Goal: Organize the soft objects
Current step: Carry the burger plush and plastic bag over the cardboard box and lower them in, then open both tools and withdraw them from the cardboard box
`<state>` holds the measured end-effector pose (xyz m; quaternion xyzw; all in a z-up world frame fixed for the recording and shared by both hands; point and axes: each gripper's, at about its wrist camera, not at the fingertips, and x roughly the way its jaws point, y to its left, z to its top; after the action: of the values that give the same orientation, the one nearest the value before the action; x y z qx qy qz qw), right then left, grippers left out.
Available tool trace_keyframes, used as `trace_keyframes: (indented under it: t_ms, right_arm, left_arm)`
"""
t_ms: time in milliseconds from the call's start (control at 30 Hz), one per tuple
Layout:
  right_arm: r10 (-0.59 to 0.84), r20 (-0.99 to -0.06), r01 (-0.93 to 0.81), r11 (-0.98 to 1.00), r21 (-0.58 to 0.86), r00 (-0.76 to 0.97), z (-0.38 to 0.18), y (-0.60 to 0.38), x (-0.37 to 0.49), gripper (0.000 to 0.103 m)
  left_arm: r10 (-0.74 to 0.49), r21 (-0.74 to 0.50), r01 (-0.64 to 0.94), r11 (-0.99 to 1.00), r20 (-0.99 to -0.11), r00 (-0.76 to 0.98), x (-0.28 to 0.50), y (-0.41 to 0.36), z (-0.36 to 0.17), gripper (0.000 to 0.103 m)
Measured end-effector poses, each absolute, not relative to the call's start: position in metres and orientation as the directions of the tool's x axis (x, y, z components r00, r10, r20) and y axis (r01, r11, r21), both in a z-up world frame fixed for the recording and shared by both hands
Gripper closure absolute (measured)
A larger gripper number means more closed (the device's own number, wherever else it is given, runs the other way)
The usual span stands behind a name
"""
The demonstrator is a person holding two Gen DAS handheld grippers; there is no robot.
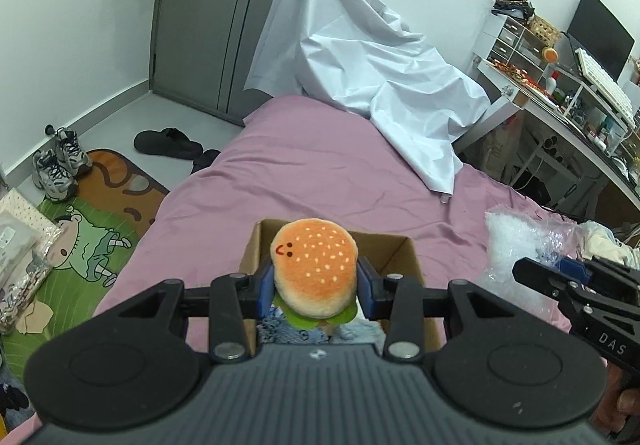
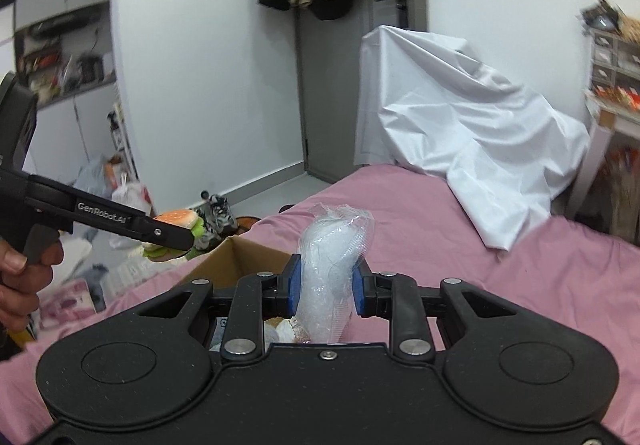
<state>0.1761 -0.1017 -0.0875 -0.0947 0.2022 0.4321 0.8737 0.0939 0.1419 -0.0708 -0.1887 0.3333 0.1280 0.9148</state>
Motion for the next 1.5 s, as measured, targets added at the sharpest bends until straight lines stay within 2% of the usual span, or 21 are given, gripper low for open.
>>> trace_keyframes:
  t_ms: [600, 700, 833, 900, 1100, 1267, 1333, 1433, 1500]
  right_arm:
    - [0.684, -0.498, -0.839, 0.503, -0.207, 0.533, -0.099, -0.024, 0.164, 0.078]
    - [0.677, -0.508, -0.840, 0.500, -0.212, 0.532, -0.101, -0.021, 0.165, 0.077]
    - [0.674, -0.520, -0.843, 0.495, -0.209, 0.525, -0.104, -0.017, 0.167, 0.077]
    - [0.674, -0.525, -0.846, 0.491, -0.206, 0.519, -0.106, -0.015, 0.168, 0.077]
    - [0.673, -0.543, -0.860, 0.457, -0.228, 0.502, -0.112, -0.004, 0.165, 0.074]
    - [0.672, -0.549, -0.867, 0.413, -0.281, 0.498, -0.115, 0.002, 0.153, 0.065]
    - [0.671, -0.546, -0.865, 0.412, -0.287, 0.501, -0.114, 0.000, 0.150, 0.053]
    - [0.666, -0.548, -0.861, 0.426, -0.278, 0.506, -0.110, -0.007, 0.148, 0.043]
    - [0.660, -0.552, -0.857, 0.440, -0.268, 0.511, -0.108, -0.011, 0.149, 0.040]
  left_arm:
    - [0.066, -0.324, -0.370, 0.870, -0.668, 0.741, 0.110, 0.172, -0.115, 0.062]
    - [0.059, -0.333, -0.369, 0.868, -0.669, 0.741, 0.117, 0.171, -0.119, 0.057]
    - [0.043, -0.357, -0.355, 0.864, -0.650, 0.759, 0.119, 0.174, -0.117, 0.042]
    - [0.045, -0.362, -0.347, 0.865, -0.633, 0.773, 0.116, 0.174, -0.114, 0.039]
    - [0.099, -0.340, -0.386, 0.858, -0.628, 0.772, 0.103, 0.181, -0.102, 0.038]
    - [0.152, -0.310, -0.420, 0.853, -0.622, 0.768, 0.091, 0.189, -0.095, 0.036]
    - [0.168, -0.307, -0.435, 0.847, -0.621, 0.766, 0.086, 0.192, -0.094, 0.033]
    - [0.181, -0.306, -0.451, 0.838, -0.624, 0.760, 0.081, 0.195, -0.093, 0.032]
    - [0.184, -0.307, -0.458, 0.834, -0.628, 0.756, 0.078, 0.196, -0.092, 0.031]
